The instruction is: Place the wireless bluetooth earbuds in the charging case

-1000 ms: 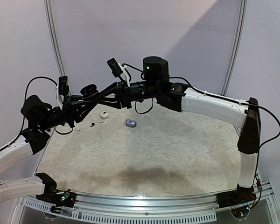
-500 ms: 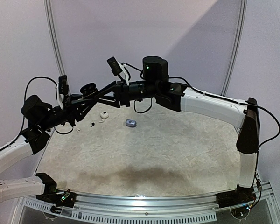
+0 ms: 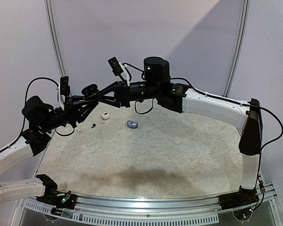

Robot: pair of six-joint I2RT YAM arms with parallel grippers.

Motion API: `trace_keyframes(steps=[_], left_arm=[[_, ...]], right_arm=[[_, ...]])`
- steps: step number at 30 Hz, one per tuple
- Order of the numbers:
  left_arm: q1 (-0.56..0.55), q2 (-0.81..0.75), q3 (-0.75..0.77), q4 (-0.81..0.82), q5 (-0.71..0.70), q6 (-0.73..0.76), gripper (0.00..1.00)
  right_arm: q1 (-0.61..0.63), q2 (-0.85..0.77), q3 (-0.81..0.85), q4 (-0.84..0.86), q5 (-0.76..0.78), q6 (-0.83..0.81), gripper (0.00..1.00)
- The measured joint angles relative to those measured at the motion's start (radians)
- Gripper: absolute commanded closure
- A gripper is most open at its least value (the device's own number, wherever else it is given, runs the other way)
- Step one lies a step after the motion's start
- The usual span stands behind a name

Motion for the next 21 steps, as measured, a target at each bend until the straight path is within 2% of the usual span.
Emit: trace_keyframes(steps=[2,5,9,17,21], left_arm=[[0.000,0.000,0.000,0.000,-0.005,-0.004,1.00],[0.000,-0.002,0.000,0.005,-0.003,-0.014,1.00],[0.000,-0.002,0.000,0.005,-0.003,-0.014,1.00],[0.000,-0.001,0.000,0.013,-0.007,-0.021,1.00],[0.000,0.000,0.000,0.016,-0.006,-0.023,1.00]], right_arm=[[0.000,0.000,0.000,0.008,-0.005,0.004,0.79],[0.000,0.001,0.000,0.019,-0.019,0.005,0.79],[-0.003,0.009,0.000,0.041,-0.035,0.013,0.72],[-0.007,0.023,0.000,0.089,-0.061,0.063,0.69],[-0.008,0.029,0.002,0.114,-0.066,0.079,0.63]])
